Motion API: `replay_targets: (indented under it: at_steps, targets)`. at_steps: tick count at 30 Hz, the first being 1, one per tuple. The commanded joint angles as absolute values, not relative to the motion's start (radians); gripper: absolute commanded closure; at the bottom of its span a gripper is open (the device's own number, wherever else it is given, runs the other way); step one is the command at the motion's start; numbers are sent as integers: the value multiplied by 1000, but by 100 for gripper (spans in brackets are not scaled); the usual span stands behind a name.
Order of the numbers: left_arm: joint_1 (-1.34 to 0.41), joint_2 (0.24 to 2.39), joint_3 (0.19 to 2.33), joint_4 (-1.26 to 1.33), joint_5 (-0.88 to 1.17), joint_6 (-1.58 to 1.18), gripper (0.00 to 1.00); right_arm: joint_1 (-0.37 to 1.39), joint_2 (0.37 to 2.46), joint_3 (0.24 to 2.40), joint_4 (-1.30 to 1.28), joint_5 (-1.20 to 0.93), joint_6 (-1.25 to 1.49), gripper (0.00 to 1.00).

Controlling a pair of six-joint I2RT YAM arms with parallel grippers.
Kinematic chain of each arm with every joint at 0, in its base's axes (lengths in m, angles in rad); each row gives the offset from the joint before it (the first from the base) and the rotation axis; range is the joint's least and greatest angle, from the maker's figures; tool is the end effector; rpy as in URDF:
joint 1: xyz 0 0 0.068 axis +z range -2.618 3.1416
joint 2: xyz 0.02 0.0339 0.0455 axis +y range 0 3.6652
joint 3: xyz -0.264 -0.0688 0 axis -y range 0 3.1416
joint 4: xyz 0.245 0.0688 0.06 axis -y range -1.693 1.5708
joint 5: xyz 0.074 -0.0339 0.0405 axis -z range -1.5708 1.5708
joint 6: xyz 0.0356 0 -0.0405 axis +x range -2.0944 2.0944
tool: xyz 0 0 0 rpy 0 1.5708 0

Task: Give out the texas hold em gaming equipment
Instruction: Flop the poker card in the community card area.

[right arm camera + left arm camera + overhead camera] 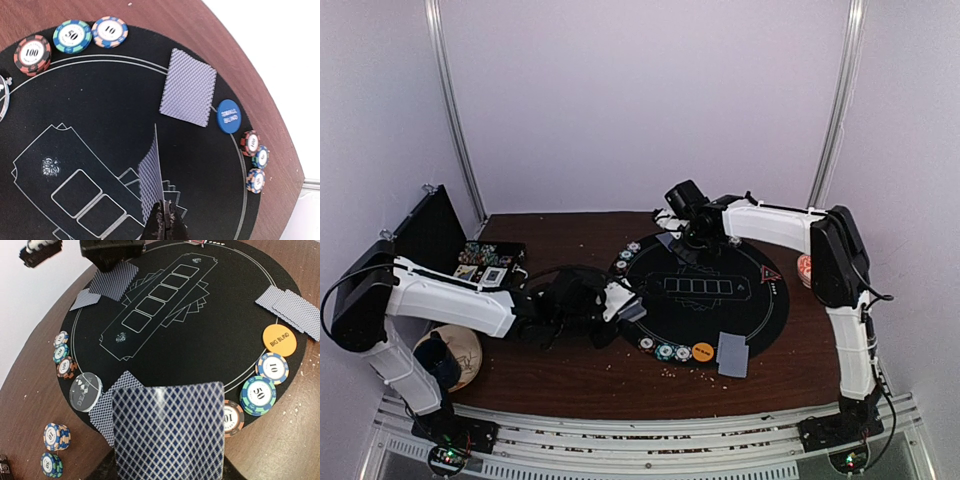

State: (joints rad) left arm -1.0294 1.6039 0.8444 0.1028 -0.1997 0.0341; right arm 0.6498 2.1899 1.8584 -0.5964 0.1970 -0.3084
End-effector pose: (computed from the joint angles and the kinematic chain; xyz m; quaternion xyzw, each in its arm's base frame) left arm 0.1782 -0.2826 0.1857 0.4148 0.7919 -0.1310 0.4285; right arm 0.3941 0.2907 0.2183 -0.4077 0.8522 -0.0385 0.3257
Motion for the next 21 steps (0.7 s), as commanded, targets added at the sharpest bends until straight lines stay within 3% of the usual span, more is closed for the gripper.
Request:
replay_targets:
  at_steps: [1, 11, 21]
  targets:
    - [-1021, 1552, 845, 139, -269, 15, 82, 676, 2233, 1853, -534, 270, -296, 100]
    - [-993, 1501, 820, 144, -354, -20, 82, 710, 2275, 1851, -537, 20, -270, 100]
    - [-992, 1502, 819, 145, -347, -20, 81, 723, 2337, 1881, -532, -53, -242, 100]
